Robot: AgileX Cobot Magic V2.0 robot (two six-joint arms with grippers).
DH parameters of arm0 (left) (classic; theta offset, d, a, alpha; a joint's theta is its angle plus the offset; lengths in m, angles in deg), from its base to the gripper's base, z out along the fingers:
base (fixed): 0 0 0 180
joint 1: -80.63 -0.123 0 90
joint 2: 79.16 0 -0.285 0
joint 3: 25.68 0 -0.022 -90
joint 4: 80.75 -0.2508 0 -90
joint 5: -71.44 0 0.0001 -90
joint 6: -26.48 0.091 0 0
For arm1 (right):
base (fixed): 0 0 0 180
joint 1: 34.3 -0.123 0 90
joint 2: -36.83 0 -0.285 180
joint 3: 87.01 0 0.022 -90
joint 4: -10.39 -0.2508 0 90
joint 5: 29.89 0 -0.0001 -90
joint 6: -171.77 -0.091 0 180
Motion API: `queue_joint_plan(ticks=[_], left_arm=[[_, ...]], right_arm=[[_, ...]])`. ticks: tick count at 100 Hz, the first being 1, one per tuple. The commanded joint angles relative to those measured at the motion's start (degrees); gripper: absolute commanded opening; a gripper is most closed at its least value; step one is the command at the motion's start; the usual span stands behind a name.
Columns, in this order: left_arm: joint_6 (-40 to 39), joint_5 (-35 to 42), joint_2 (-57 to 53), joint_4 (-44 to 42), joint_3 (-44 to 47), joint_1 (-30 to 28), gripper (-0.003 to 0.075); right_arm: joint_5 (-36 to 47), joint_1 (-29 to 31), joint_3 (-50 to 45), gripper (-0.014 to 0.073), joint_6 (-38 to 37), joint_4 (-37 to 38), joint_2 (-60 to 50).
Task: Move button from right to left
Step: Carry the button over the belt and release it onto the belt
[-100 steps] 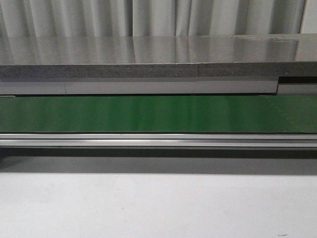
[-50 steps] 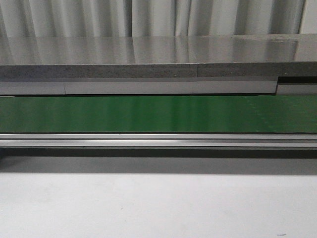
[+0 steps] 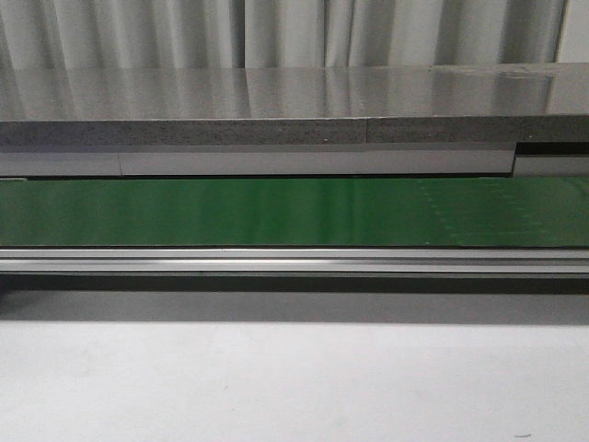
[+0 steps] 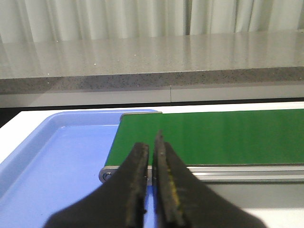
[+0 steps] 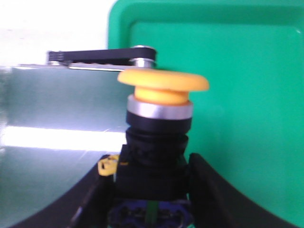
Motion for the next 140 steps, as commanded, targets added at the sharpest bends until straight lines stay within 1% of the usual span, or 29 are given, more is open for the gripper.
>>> queue_joint_plan(ticks=[1, 17, 40, 51, 61, 70, 89, 101, 119, 131, 140], left_arm=[[-0.5, 4.6, -1.9, 0.2, 2.2, 0.5, 0.0005], [-0.5, 4.6, -1.9, 0.2, 2.2, 0.5, 0.0005], [-0.5, 4.6, -1.9, 0.2, 2.2, 0.5, 0.0005], [-0.5, 4.6, -1.9, 0.2, 2.2, 0.5, 0.0005], [-0.5, 4.6, -1.9, 0.2, 2.2, 0.5, 0.0005], [-0.5, 4.6, -1.9, 0.2, 2.2, 0.5, 0.0005], [-0.5, 4.6, -1.9, 0.2, 2.2, 0.5, 0.0005], [-0.5, 4.6, -1.9, 0.2, 2.2, 0.5, 0.0005], [-0.5, 4.6, -1.9, 0.2, 2.2, 0.5, 0.0005], [-0.5, 4.6, -1.9, 0.2, 2.2, 0.5, 0.0005], [-0.5, 4.6, -1.9, 0.2, 2.2, 0.5, 0.0005]], right_arm=[[0.4, -1.5, 1.8, 0.0240, -0.8, -1.3, -2.8], [0.8, -5.0, -0.9, 0.0240, -1.7, 1.1, -2.8], [6.2, -9.8, -7.8, 0.0240, -2.4, 3.8, -2.7], [8.4, -10.4, -9.5, 0.0240, -2.4, 4.2, -2.7], [8.5, -10.4, -9.6, 0.0244, -2.4, 4.2, -2.7], [8.3, -10.4, -9.6, 0.0281, -2.5, 4.2, -2.6], [7.1, -10.4, -9.6, 0.0433, -2.5, 4.2, -2.4], [6.6, -10.4, -9.6, 0.0492, -2.5, 4.1, -1.8], [6.4, -10.6, -9.5, 0.0505, -2.2, 1.9, -2.0], [6.5, -12.4, -9.5, 0.0504, 0.9, 0.1, -3.5], [7.5, -13.9, -9.5, 0.0504, 1.3, -0.6, -5.6]])
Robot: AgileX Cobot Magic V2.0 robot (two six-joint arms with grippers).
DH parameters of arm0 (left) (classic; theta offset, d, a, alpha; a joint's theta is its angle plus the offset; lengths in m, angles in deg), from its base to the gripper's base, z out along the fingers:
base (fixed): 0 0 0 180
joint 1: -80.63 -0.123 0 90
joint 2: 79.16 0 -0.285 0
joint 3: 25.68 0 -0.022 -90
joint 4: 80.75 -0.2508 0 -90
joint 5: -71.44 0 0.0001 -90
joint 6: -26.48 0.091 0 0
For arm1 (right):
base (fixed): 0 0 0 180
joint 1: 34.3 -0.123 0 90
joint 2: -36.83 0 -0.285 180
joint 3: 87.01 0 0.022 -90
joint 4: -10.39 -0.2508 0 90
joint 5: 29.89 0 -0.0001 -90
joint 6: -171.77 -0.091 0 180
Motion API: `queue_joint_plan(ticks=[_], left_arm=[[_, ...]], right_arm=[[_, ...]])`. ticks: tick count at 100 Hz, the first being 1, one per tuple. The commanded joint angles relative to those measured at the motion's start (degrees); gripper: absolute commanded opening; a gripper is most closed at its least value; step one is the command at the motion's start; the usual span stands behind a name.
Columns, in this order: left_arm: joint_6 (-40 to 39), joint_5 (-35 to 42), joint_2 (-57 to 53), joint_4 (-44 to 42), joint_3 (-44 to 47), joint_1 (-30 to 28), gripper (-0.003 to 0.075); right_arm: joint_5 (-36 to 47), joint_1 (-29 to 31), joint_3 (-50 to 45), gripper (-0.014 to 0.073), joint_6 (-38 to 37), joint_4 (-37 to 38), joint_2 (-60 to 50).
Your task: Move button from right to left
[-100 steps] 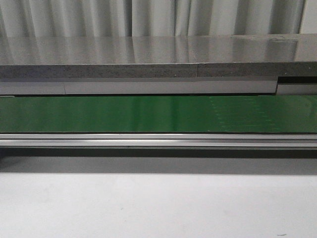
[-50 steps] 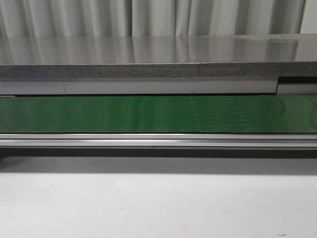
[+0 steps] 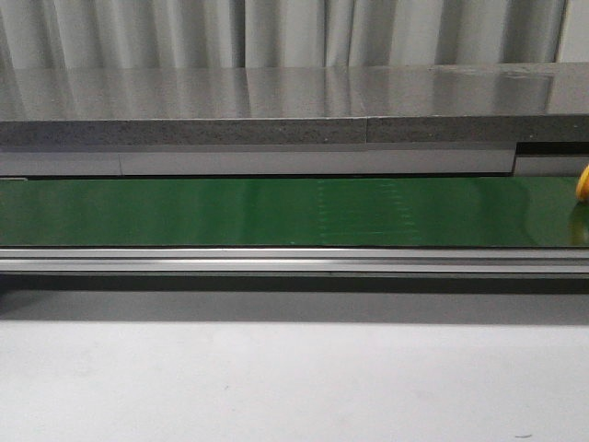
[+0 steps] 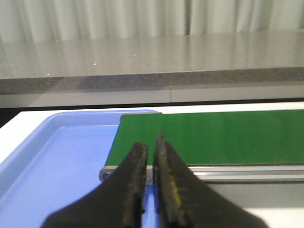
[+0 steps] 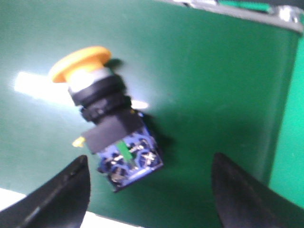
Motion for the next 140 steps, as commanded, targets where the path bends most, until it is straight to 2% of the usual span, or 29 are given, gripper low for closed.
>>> queue_joint_plan(ticks=[1, 20, 35, 53, 79, 101, 114, 123, 140], left_arm=[[-0.5, 4.6, -1.9, 0.2, 2.2, 0.5, 0.0005], [-0.5, 4.6, -1.9, 0.2, 2.2, 0.5, 0.0005], [-0.5, 4.6, -1.9, 0.2, 2.2, 0.5, 0.0005], [-0.5, 4.6, -1.9, 0.2, 2.2, 0.5, 0.0005], [-0.5, 4.6, -1.9, 0.2, 2.2, 0.5, 0.0005], [-0.5, 4.6, -1.9, 0.2, 2.2, 0.5, 0.0005], [-0.5, 4.6, -1.9, 0.2, 2.2, 0.5, 0.0005], [-0.5, 4.6, -1.9, 0.2, 2.2, 0.5, 0.0005], [-0.5, 4.6, -1.9, 0.2, 2.2, 0.5, 0.0005]], right_arm=[[2.3, -1.4, 1.4, 0.0504, 1.5, -2.1, -4.5], [5.5, -2.9, 0.7, 0.0496, 1.5, -4.0, -10.8], [12.6, -2.9, -3.3, 0.0496, 1.5, -5.6, -19.2], [21.6, -2.9, -11.7, 0.0496, 1.5, -6.5, -31.5], [30.1, -4.1, -26.2, 0.0496, 3.4, -6.5, -51.6], [28.7, -8.0, -36.4, 0.0496, 3.4, -6.7, -65.9], [26.5, -8.2, -39.8, 0.0493, 3.4, -8.5, -71.4], [27.4, -8.2, -40.5, 0.0438, 3.4, -9.5, -74.1], [25.9, -8.2, -40.5, 0.0215, 3.4, -9.5, -75.0]])
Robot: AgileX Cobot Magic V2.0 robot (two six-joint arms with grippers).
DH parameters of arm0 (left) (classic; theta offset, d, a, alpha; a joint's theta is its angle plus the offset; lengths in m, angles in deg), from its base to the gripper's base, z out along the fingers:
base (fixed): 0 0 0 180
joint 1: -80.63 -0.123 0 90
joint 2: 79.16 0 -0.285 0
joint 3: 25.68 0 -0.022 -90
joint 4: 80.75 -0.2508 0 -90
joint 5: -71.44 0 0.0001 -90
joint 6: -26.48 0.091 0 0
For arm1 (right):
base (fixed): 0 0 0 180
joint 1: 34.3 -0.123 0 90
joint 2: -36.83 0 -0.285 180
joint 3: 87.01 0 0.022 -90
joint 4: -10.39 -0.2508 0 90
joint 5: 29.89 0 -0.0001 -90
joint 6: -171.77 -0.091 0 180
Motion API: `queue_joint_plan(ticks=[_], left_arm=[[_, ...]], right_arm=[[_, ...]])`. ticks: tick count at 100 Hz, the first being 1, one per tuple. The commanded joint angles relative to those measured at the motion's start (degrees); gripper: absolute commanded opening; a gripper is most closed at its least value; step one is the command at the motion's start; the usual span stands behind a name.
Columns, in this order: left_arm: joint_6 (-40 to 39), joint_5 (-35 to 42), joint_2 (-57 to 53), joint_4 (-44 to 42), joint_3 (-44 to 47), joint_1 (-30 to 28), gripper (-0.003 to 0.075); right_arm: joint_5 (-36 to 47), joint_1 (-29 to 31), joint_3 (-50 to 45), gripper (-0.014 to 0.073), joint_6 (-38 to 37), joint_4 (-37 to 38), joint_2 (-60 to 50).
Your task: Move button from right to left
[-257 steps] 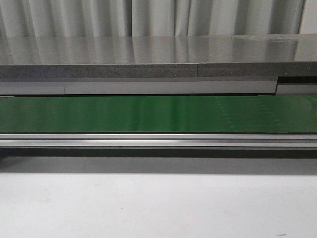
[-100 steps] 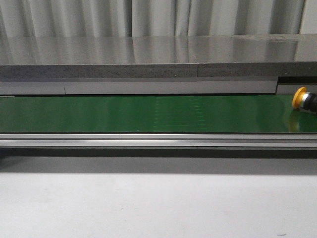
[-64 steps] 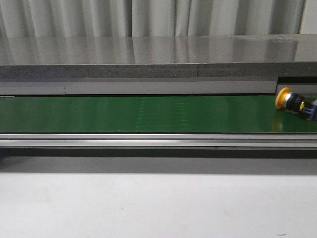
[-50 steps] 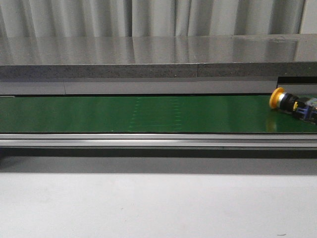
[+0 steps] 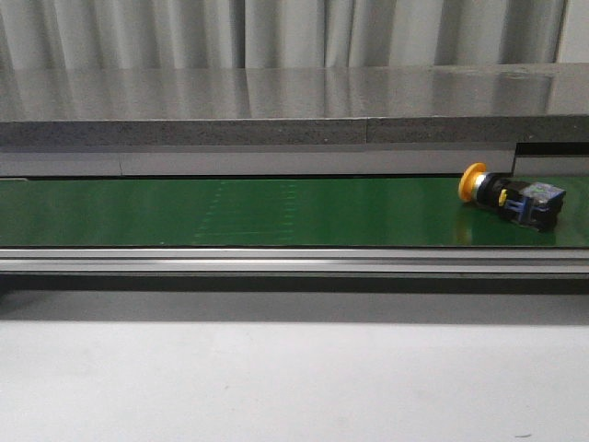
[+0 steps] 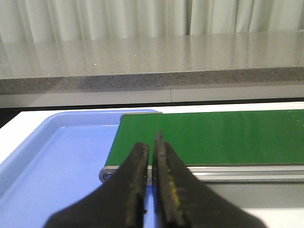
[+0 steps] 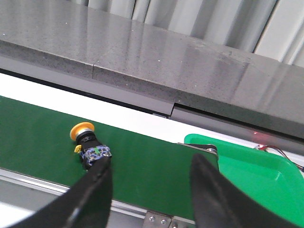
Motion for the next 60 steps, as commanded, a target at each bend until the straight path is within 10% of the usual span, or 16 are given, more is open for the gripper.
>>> queue_joint_plan(ticks=[1, 23, 60], left_arm=[[-0.5, 4.6, -1.9, 0.2, 2.2, 0.5, 0.0005], [-0.5, 4.6, -1.9, 0.2, 2.2, 0.5, 0.0005], [-0.5, 4.6, -1.9, 0.2, 2.2, 0.5, 0.0005]], right_arm=[[2.8, -0.1, 1.5, 0.0205, 0.5, -1.1, 0.5], [2.1, -0.1, 1.5, -0.0071, 0.5, -1.1, 0.5], [1.7, -0.1, 1.5, -0.0067, 0.5, -1.1, 0.5]])
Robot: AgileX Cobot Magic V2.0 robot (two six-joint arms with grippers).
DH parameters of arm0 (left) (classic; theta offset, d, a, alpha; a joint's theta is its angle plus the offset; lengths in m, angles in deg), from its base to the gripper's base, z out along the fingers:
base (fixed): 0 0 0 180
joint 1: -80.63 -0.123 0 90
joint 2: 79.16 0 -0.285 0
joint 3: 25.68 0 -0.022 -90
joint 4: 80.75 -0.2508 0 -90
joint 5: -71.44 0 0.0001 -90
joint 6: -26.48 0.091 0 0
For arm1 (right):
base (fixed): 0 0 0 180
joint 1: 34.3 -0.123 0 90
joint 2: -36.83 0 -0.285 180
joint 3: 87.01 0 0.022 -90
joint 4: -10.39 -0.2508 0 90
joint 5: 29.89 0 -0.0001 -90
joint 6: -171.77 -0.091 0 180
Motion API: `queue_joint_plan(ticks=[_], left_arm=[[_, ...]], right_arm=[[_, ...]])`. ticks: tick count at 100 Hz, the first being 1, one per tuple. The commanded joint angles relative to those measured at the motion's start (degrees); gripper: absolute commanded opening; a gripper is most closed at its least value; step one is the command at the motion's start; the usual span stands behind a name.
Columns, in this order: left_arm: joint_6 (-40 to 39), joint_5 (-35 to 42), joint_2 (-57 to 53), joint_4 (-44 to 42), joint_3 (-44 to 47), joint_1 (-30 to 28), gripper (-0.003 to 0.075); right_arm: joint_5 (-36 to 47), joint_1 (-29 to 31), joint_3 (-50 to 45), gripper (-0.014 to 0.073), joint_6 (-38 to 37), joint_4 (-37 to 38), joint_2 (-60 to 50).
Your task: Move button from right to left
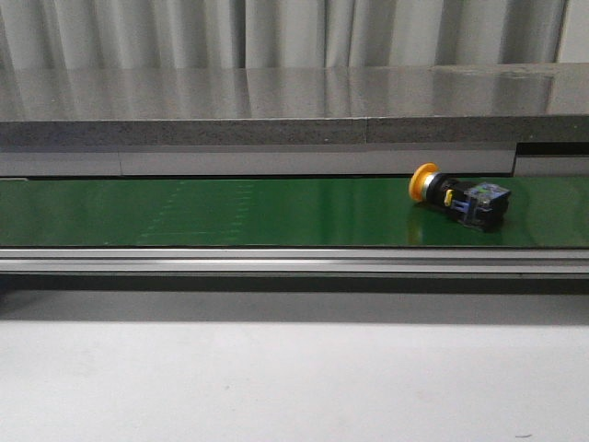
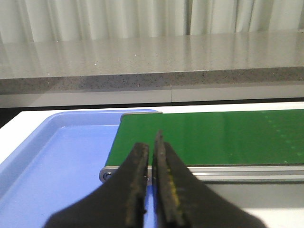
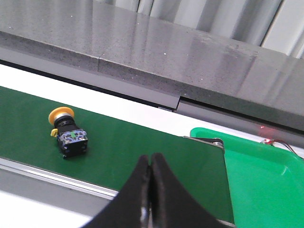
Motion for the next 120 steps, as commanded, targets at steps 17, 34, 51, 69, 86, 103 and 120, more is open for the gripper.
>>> queue_joint_plan(ticks=[17, 34, 51, 69, 86, 103, 120], left_arm=[[-0.5, 4.6, -1.9, 0.2, 2.2, 0.5, 0.0005], [-0.5, 4.6, -1.9, 0.2, 2.2, 0.5, 0.0005], [-0.5, 4.6, -1.9, 0.2, 2.2, 0.5, 0.0005], [-0.5, 5.8, -1.9, 0.2, 2.2, 0.5, 0.0005], [-0.5, 5.8, -1.9, 0.2, 2.2, 0.5, 0.0005], [-0.5, 7.3, -1.9, 0.2, 2.2, 0.5, 0.0005], [-0.5, 8.9, -1.9, 8.4, 1.6, 0.5, 0.0005]], right_arm=[[3.5, -0.1, 1.6, -0.0067, 0.5, -1.0, 0.5], [3.5, -0.1, 1.6, -0.0067, 0.5, -1.0, 0.5], [3.5, -0.1, 1.6, -0.0067, 0.5, -1.0, 0.5], [3.5, -0.1, 1.6, -0.0067, 0.5, -1.0, 0.5], [3.5, -0.1, 1.6, -0.0067, 0.5, -1.0, 0.5], [3.5, -0.1, 1.6, -0.0067, 0.5, -1.0, 0.5], [3.5, -0.1, 1.6, -0.0067, 0.5, -1.0, 0.5]])
